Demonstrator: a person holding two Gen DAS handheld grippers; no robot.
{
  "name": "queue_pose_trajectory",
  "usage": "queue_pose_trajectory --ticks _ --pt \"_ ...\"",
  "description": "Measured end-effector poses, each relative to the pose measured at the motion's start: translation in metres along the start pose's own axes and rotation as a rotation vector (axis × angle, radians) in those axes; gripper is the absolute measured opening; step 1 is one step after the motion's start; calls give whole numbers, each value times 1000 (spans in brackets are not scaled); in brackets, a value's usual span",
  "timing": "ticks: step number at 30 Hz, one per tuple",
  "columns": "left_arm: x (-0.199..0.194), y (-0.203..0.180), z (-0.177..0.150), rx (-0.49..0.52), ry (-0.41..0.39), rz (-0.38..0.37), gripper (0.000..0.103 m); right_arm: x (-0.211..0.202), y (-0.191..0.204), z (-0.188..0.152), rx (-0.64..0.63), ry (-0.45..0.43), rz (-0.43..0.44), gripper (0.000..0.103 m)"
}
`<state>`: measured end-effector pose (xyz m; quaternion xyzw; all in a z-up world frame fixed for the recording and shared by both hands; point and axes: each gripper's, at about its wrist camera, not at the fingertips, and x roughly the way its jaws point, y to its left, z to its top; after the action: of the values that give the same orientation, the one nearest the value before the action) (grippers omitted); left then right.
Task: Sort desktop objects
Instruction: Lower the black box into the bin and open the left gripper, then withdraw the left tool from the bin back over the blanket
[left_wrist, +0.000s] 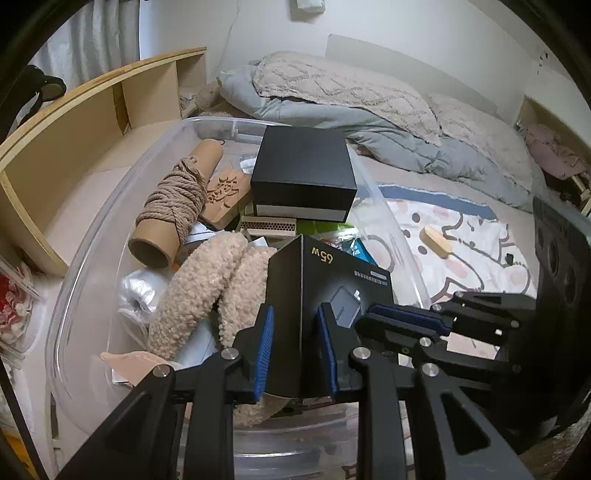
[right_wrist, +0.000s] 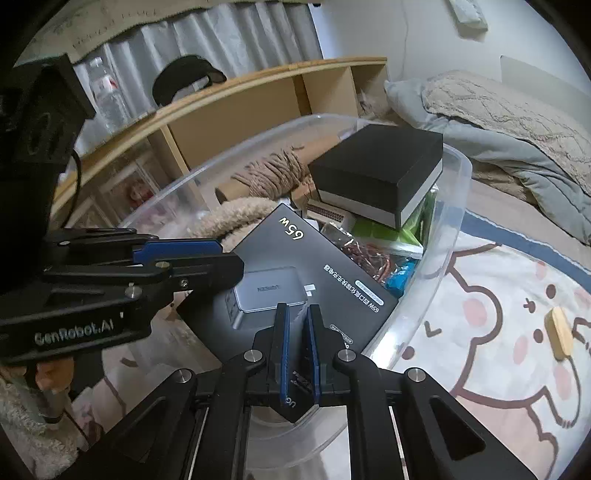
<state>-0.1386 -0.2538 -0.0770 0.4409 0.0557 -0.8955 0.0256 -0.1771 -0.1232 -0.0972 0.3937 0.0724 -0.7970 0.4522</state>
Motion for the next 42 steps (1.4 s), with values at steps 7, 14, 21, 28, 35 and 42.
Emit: queue_pose_trajectory --ticks 7,14,21,28,35,42 --pt "-9 -4 -1 -9 -23 -1 25 -9 -3 2 32 5 18 10" --pt "-28 -13 -4 -13 -67 16 25 -30 -5 -6 64 -63 53 10" --pt "-42 -16 -12 -37 -95 33 25 -56 4 -6 25 -146 38 11" --pt "-60 -11 -17 -93 -154 54 54 -81 -1 -6 32 -221 -11 11" --pt "-81 -11 -22 -135 -237 37 82 -100 -3 -10 22 -262 -107 11" --pt "-95 -27 -28 -82 -292 77 90 -120 -12 -15 48 -299 -201 102"
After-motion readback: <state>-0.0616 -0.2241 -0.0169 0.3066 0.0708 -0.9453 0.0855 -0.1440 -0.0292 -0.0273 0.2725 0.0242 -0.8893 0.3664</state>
